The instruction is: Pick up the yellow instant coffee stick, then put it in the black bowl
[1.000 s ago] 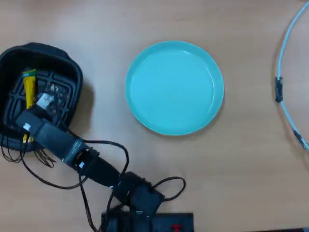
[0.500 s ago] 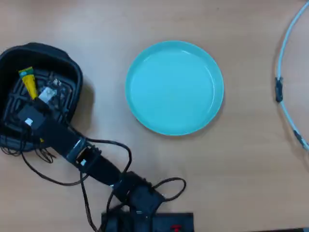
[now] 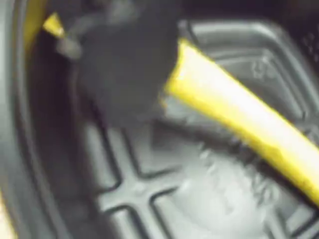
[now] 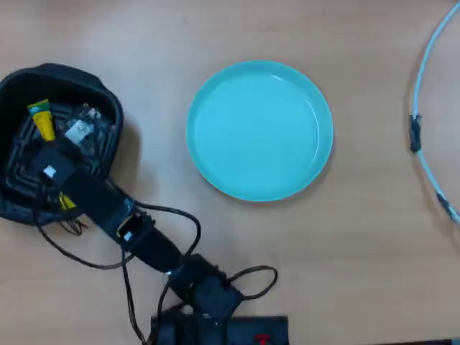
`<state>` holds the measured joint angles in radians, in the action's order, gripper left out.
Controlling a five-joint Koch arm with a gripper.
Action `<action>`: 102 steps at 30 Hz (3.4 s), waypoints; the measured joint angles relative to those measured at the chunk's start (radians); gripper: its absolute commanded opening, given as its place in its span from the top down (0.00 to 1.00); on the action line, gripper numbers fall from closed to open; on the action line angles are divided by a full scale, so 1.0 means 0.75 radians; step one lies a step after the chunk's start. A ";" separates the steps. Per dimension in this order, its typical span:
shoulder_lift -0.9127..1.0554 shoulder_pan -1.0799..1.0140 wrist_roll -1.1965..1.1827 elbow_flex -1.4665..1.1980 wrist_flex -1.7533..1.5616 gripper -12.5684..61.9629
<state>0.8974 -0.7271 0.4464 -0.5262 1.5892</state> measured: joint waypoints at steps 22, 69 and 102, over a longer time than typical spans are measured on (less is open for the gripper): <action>0.172 -0.356 -0.086 -0.076 0.180 0.20; 1.833 -1.033 -0.399 -2.759 -1.094 0.82; 1.833 -1.127 -0.663 -3.469 -2.205 0.82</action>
<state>2.2718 -1.5723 -0.0506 -3.1278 -0.0644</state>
